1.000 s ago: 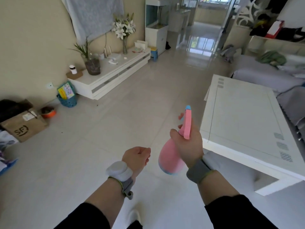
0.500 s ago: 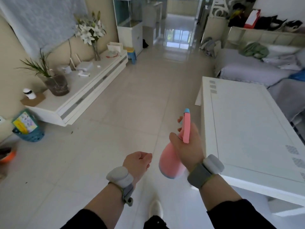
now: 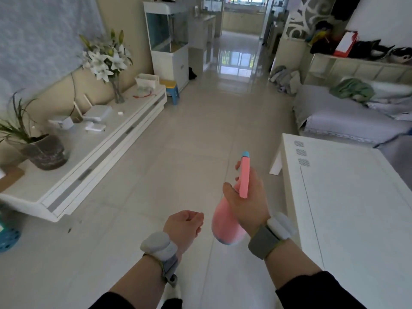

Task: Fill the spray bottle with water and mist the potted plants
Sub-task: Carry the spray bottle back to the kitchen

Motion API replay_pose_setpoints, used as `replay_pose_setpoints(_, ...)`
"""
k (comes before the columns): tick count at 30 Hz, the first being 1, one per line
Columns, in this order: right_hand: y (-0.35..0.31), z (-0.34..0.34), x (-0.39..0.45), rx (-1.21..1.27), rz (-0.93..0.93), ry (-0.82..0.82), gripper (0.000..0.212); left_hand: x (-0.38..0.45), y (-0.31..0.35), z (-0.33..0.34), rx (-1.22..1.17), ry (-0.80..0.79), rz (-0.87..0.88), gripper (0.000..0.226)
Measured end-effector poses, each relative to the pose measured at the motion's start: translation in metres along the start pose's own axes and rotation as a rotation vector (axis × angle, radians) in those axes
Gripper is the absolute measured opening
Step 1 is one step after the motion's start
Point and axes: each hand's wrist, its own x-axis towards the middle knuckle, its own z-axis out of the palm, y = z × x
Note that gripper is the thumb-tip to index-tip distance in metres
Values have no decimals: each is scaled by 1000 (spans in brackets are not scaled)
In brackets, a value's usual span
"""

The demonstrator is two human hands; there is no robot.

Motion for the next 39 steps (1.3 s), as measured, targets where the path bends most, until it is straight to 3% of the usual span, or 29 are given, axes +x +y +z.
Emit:
replay_pose_setpoints(14, 52, 107, 342, -30, 108, 212, 43, 364, 166, 16, 160, -166, 102, 19)
replay_pose_setpoints(32, 143, 152, 791, -24, 55, 161, 43, 744, 375, 126, 47, -133, 66, 18)
replay_pose_setpoints(39, 174, 196, 997, -2, 37, 239, 48, 947, 476, 157, 45, -212, 114, 20)
